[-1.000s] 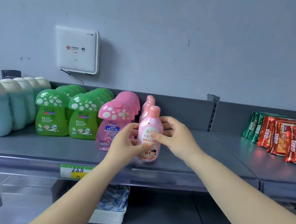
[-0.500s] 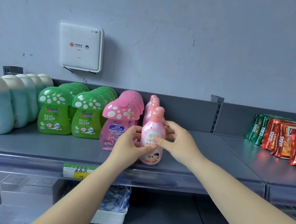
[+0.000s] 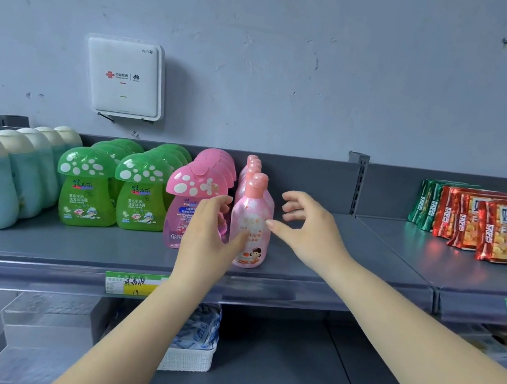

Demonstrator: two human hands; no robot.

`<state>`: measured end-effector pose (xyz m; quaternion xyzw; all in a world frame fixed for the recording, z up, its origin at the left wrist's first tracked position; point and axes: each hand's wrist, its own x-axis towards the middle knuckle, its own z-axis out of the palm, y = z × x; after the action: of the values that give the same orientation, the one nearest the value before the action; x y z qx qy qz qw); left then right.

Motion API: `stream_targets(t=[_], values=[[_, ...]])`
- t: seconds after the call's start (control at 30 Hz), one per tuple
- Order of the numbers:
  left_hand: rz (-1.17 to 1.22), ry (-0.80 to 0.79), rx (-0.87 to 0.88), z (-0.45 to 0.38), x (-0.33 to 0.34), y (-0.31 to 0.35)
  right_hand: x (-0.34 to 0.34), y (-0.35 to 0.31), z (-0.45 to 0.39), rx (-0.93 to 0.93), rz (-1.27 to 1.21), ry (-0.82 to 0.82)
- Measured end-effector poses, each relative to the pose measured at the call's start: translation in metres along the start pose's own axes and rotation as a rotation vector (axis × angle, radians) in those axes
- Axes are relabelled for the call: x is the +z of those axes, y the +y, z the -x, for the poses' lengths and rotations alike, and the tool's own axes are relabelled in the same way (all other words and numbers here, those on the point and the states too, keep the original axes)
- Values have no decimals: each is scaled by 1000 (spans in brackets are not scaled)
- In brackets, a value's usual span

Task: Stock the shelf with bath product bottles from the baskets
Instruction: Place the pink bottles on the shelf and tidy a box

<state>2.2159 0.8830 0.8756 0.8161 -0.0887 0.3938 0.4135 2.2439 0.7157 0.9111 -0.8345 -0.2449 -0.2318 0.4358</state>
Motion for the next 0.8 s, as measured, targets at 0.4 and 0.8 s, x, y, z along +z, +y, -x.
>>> stream_targets(t=[0.4, 0.8], values=[[-314, -229, 611, 24, 66, 66, -84, 30, 75, -309, 871, 75], [-249, -686, 945, 128, 204, 144, -176, 80, 244, 390, 1201, -165]])
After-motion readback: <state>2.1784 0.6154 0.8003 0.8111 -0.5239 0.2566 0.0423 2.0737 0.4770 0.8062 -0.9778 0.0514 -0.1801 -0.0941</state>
